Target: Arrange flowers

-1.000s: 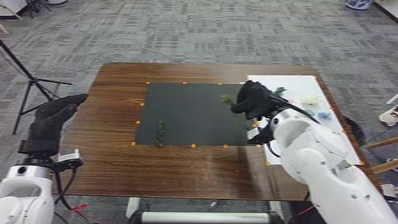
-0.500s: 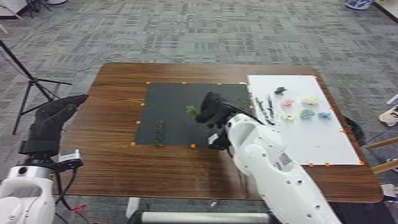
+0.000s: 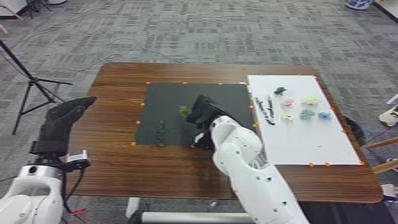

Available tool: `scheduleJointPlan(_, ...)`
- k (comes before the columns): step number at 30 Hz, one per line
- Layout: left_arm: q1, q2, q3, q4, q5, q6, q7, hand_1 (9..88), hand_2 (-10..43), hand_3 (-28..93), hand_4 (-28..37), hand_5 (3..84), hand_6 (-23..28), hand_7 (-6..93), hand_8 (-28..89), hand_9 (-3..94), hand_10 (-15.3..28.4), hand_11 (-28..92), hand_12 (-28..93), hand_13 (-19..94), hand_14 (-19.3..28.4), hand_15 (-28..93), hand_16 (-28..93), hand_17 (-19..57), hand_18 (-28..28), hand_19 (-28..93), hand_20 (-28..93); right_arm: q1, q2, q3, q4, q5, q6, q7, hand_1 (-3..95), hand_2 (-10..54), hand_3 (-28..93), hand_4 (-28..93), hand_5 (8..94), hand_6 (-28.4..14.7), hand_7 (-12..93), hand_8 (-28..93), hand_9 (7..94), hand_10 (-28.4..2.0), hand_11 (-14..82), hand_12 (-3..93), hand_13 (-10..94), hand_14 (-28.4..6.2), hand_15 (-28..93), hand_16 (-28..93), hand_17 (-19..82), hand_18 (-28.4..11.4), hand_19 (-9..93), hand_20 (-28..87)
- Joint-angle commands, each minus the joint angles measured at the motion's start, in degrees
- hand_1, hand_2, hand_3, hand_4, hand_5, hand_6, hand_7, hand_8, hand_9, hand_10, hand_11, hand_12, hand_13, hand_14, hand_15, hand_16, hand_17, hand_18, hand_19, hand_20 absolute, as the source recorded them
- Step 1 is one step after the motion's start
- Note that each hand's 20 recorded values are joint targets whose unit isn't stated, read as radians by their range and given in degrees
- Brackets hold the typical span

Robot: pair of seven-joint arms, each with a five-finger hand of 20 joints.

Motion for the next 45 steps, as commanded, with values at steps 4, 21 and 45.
scheduleJointPlan(4,-0.97,-0.43,0.55,0.27,-0.11,-1.09,0.21,23.3,-9.5,67,-27.4,47.0,2.1,18.9,-8,38.7,11.2,16,13,28,12.3,7,3,-0.1,9.5,0,15,0.08,-2.03,-0.74,0.77,-1.42,2.30,-0.21,57.7,-9.5,59,-12,80.3,-4.1,34,24,93.7,-10.3,42.0,19.9,94,-0.3,69,22,75,-11.3,93,58)
scheduleJointPlan(21,-1.44,-0.56,0.67,0.32,0.14,-1.94,-0.06,23.5,-9.5,67,-26.8,46.8,2.1,18.9,-8,38.5,11.0,16,13,28,12.4,7,3,-0.2,9.5,0,15,-0.78,-2.28,-0.20,2.11,-1.26,3.46,-0.04,54.9,-9.5,59,-10,80.7,-3.5,33,22,93.7,-10.5,38.7,18.4,94,-0.8,68,22,75,-10.9,93,57)
scheduleJointPlan(45,-0.79,-0.88,0.23,-0.01,0.03,-1.84,0.35,23.7,-9.5,67,-26.6,46.8,2.0,18.9,-8,38.5,11.1,15,13,28,12.4,7,3,-0.3,9.5,0,14,-1.98,0.60,-1.52,0.87,-1.70,0.24,-1.92,52.4,-9.5,57,-10,77.1,-3.2,33,21,93.7,-10.5,32.5,20.6,94,-0.8,65,24,73,-11.5,93,56)
